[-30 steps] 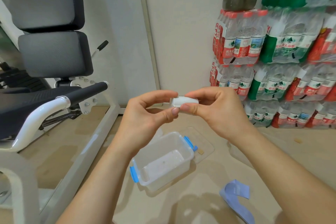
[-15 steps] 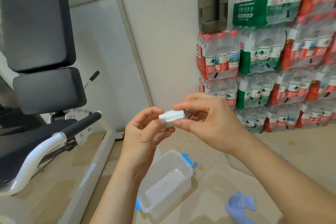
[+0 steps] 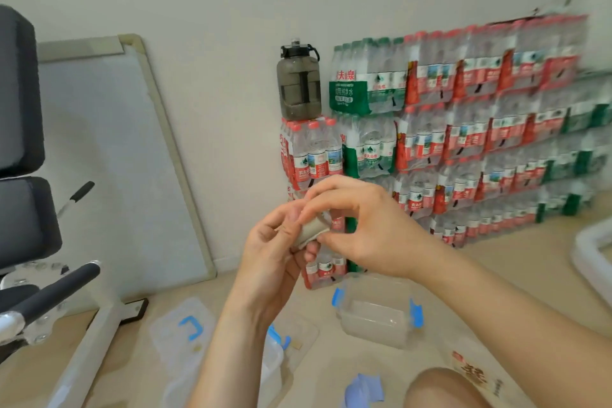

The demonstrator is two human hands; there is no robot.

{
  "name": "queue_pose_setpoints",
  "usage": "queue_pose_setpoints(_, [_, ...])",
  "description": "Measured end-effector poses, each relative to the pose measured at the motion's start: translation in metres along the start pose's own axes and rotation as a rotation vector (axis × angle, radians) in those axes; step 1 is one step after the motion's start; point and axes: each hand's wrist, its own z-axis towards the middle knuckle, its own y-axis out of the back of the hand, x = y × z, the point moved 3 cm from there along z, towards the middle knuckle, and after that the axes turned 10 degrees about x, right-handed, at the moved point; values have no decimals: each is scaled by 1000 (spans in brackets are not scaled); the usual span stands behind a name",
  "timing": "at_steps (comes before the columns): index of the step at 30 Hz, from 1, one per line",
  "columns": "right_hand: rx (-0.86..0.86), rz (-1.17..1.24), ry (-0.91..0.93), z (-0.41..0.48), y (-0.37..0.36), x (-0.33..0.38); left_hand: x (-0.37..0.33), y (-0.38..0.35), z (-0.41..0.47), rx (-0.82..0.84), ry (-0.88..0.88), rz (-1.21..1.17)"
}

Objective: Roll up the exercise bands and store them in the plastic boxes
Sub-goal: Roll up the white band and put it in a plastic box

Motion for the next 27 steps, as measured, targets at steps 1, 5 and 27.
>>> queue_pose_setpoints(1, [9,60,-63,-2,4,0,4,-3,5,20,-14,-33])
queue_pose_setpoints(5, [34,171,-387,-16,21,-9,23,-13,25,58,-19,-34])
queue_pose_setpoints(27, [-414,214,-821,-151,71,-79,105,-117,47,575,-122,1114])
